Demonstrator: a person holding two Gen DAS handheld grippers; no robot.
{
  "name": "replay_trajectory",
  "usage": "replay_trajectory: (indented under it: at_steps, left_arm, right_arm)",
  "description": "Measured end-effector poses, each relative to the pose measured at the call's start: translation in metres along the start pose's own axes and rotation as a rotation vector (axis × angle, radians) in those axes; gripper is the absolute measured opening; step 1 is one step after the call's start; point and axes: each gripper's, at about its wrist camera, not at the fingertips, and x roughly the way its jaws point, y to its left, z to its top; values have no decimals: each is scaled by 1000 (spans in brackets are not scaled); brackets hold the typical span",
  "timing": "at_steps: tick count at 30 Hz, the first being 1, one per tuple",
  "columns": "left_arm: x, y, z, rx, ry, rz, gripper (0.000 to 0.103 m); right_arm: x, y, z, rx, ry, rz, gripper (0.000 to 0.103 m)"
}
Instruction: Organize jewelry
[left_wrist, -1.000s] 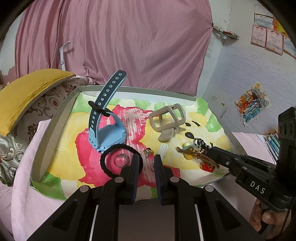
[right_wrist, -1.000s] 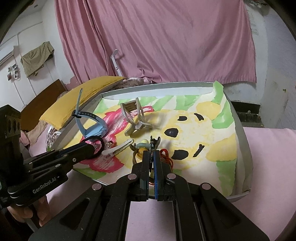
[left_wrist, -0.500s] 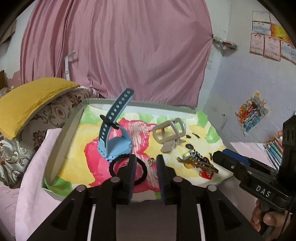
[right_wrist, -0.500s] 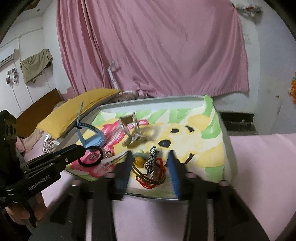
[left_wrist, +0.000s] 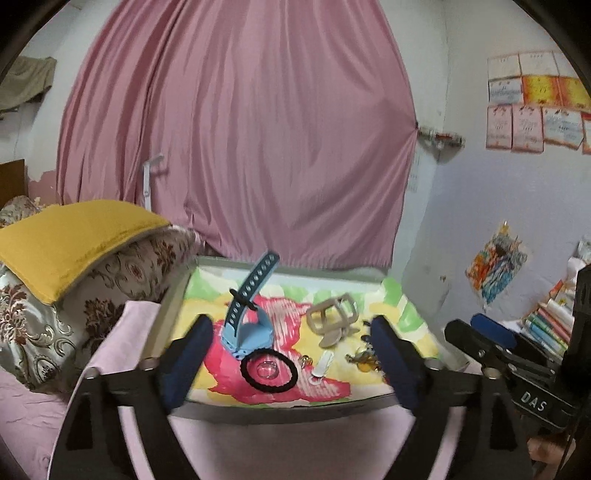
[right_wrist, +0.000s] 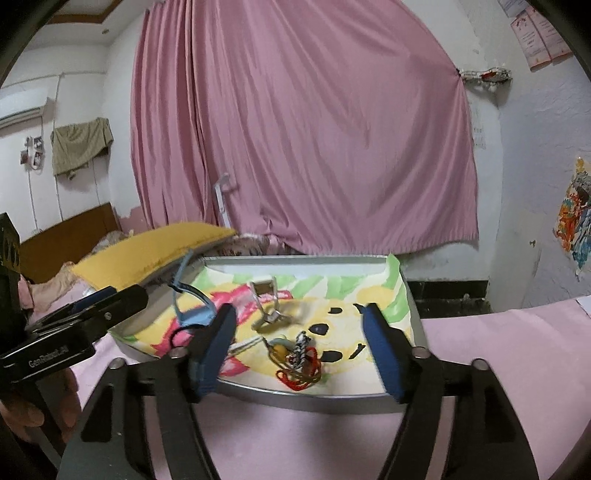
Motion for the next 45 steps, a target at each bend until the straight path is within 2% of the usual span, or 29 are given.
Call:
replay_trajectory:
  at_steps: [2,3,8,21,33,38,45]
  left_arm:
    - [-10,1,0,-17,-17,-11,100]
    - [-16,2,0,-22,-21,-17,102]
    - [-37,-5,-8,18,-32,-3,103]
    - [-96,-10,-24,64,-69,0,103]
    - [-126,-3,-49,55,-86,33,103]
    - [-132,7,-63,28,-99,55,103]
    - [-139,12,-93,13,-151,103,103]
  right_arm:
    - [-14,1,0,6,-28,0,85]
    - [-21,2,0,8,-44,0,86]
    - [-52,6,0,15,-98,-5,99]
    - [-118,14,-13,-6,-147,-4,100]
    - [-154,18,-43,-12,-149,-13,101]
    - [-159,20,-61,-10,-157,-41,101]
    - [-165,18,-85,-3,-189,-123,101]
